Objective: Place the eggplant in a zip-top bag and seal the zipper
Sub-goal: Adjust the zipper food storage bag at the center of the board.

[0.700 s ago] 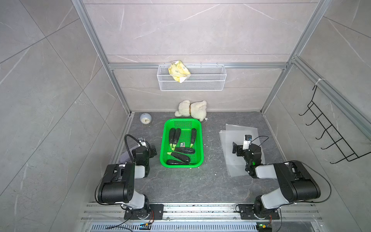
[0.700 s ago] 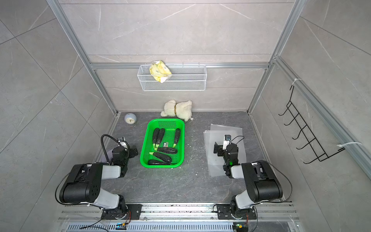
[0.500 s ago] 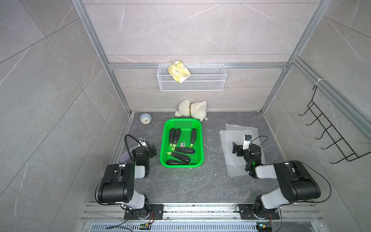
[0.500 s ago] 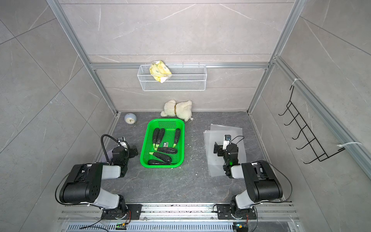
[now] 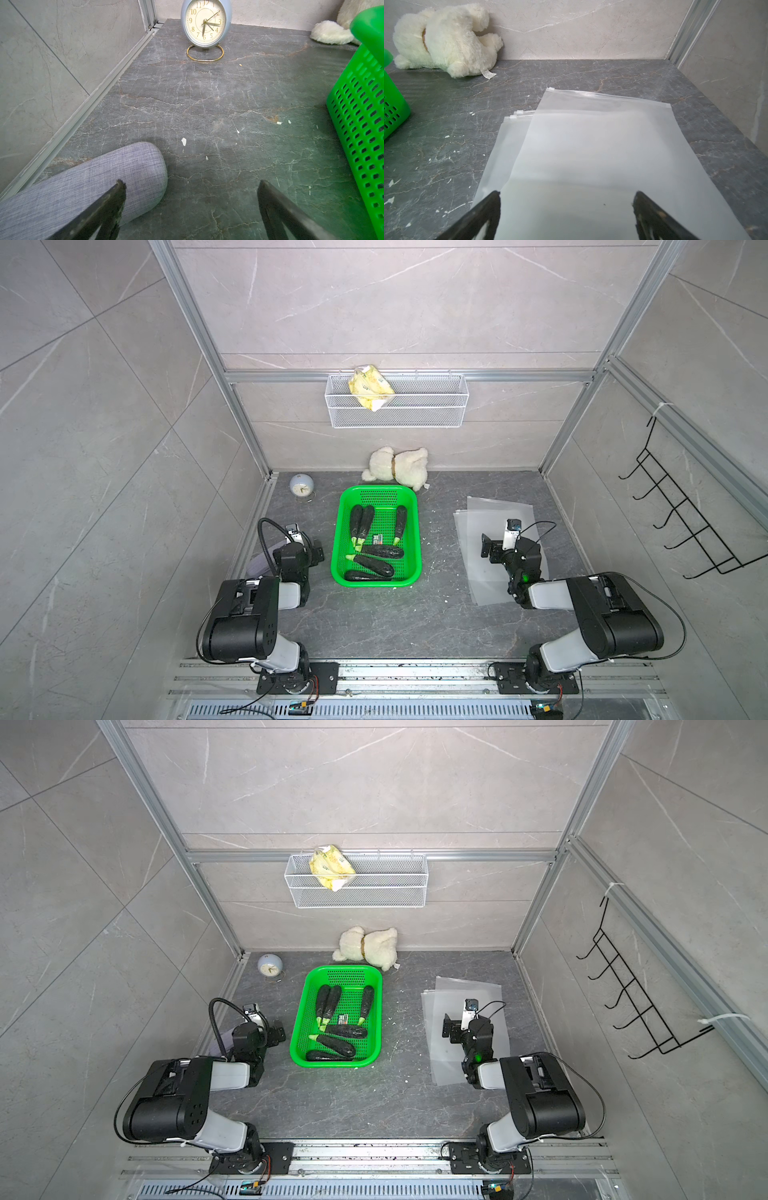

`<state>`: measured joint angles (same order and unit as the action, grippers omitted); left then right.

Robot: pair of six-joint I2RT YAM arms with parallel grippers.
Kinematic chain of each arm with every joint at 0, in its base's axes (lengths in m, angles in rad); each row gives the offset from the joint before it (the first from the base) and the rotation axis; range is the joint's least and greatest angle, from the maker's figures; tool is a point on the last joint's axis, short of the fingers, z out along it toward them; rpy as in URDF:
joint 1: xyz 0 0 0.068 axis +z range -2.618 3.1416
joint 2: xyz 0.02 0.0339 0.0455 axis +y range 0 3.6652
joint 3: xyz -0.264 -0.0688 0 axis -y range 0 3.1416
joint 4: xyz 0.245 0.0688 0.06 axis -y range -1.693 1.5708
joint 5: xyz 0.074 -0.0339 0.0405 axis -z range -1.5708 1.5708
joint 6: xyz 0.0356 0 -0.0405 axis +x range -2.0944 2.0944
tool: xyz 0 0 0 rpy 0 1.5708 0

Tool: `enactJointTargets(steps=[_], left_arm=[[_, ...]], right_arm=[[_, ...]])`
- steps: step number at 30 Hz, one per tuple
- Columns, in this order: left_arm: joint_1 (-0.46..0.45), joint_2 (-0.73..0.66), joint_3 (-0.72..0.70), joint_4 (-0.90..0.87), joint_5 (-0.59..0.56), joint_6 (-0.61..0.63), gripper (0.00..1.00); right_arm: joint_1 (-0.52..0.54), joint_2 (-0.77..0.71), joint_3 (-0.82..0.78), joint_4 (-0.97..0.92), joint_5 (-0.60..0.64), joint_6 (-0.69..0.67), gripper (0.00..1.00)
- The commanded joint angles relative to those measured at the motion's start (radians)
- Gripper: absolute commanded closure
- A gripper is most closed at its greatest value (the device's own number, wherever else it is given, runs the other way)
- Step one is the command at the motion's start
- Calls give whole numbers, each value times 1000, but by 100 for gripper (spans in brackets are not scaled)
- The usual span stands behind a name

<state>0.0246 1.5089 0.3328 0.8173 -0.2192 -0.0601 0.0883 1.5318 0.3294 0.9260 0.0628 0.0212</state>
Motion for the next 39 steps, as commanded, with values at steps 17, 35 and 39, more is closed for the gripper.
enactJointTargets(steps=[17,35,39], left_arm=[[11,-225,53,-177,-85,-29,2],[-61,-358,384,-679,145,-220,1],[-97,-320,412,-678,194,-278,1]], right_arm=[[-1,-159,112,-286,51,-2,0],[50,-134,635,-1051,-62,222,0],[68,-64,681,-1060,-39,262,1]])
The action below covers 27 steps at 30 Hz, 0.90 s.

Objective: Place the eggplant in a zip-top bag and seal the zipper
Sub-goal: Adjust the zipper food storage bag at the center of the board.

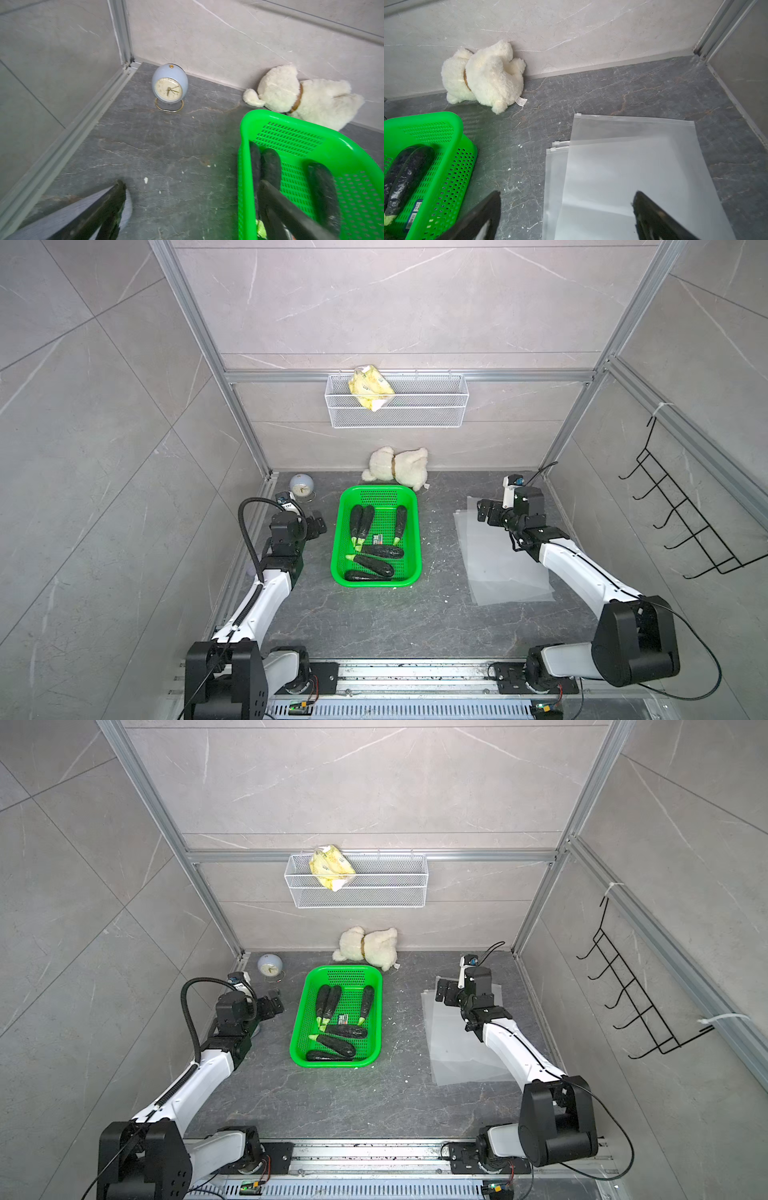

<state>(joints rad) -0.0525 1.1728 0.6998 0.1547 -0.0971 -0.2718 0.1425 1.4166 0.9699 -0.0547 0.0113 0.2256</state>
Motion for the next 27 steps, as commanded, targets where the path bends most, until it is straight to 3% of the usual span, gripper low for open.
enactJointTargets(steps=[1,12,27], left_arm=[[-32,24,49,-16,78,-73,1],[-61,105,69,25,147,-129,1],[-66,149,83,20,149,-142,1]], right_arm=[[18,77,64,-91,23,61,2],[30,427,374,-178,137,2,2],[-67,829,891,-457,94,-91,0]])
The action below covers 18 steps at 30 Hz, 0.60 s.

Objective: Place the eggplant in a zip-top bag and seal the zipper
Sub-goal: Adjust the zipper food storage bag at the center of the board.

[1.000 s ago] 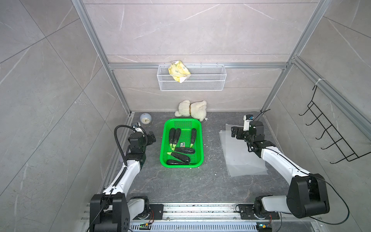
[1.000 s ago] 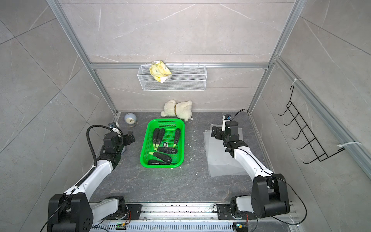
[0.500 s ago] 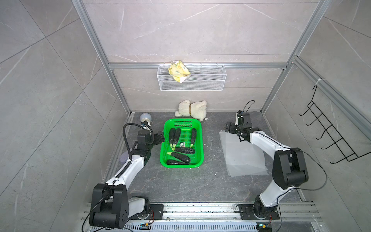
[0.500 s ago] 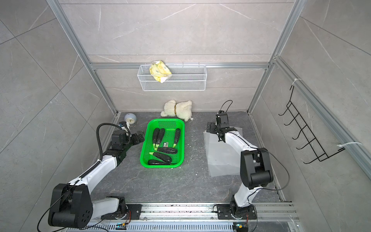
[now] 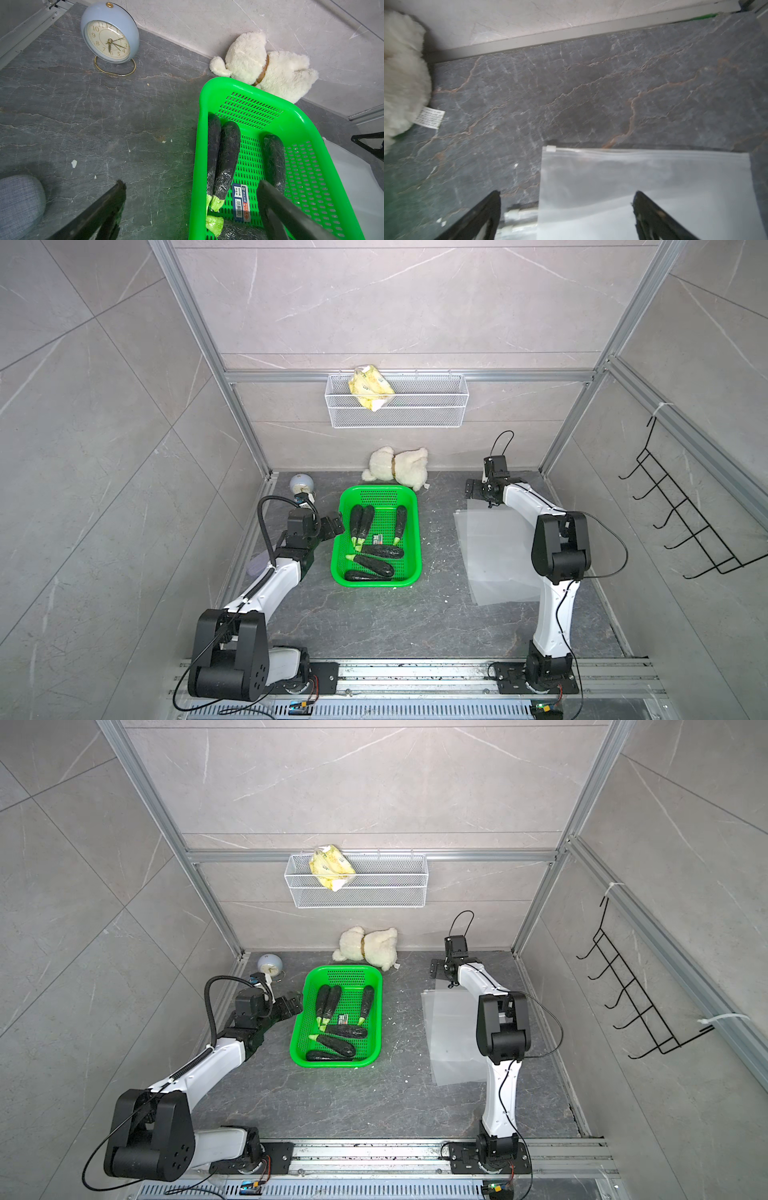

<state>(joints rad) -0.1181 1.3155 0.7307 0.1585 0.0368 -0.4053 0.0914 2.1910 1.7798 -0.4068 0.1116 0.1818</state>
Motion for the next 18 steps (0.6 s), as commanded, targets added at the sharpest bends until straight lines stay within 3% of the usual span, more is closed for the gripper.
enactJointTargets(steps=[1,5,9,14,18], left_arm=[[-2,9,55,9,12,-7,1],[-1,9,56,2,4,-6,1],[-2,11,54,-4,-13,-6,1],[-2,4,50,-8,-26,-1,1],[-1,-2,47,-11,-25,7,1]], right_arm=[[-28,83,127,-144,-17,-42,0],[-51,135,224,-229,-7,32,1],[-50,198,332,-352,116,168,5],[-38,345,589,-590,221,327,6],[-24,401,668,-628,254,392,6]])
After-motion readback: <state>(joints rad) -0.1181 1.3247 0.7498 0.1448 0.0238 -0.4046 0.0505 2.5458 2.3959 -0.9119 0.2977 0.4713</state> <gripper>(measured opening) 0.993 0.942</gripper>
